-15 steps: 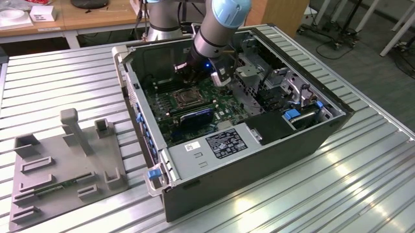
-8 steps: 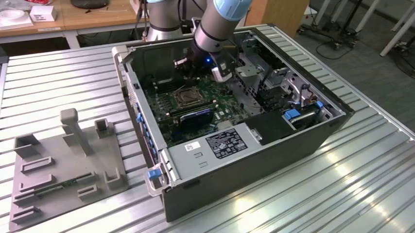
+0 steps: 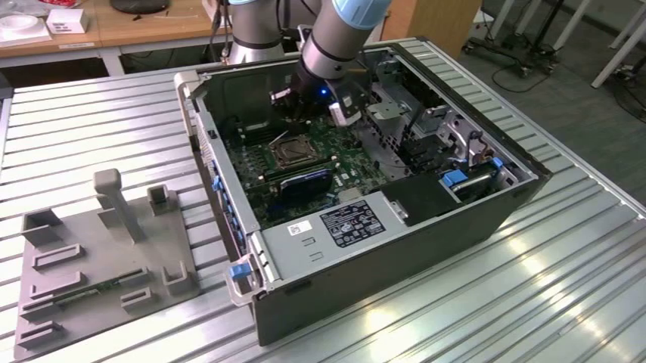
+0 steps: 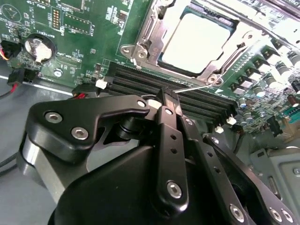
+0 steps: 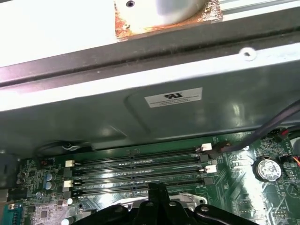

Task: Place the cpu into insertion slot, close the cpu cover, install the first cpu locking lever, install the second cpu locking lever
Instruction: 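Install the first cpu locking lever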

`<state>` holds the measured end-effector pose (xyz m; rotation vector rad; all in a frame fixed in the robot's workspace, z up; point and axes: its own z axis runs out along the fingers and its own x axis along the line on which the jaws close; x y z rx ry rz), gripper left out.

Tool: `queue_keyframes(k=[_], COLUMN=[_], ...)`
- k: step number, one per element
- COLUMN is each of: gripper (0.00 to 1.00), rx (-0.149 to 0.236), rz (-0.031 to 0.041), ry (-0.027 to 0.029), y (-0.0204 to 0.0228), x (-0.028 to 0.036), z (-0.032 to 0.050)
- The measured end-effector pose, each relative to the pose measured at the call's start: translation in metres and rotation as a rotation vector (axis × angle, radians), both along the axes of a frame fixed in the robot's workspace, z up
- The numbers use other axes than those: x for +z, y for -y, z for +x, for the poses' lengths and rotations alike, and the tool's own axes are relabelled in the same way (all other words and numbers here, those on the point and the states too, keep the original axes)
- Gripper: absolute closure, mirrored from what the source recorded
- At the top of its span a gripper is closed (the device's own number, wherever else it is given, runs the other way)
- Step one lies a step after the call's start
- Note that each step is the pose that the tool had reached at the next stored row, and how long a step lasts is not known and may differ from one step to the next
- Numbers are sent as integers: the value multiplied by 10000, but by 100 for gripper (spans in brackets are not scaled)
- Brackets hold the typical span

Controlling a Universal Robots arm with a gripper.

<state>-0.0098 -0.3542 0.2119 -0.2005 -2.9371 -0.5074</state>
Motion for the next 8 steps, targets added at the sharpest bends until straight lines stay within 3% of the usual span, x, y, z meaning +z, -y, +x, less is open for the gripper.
queue_keyframes(k=[8], gripper=[89], rx=[0], rz=[-6], ry=[109], y=[-17], x=[0], z=[-98])
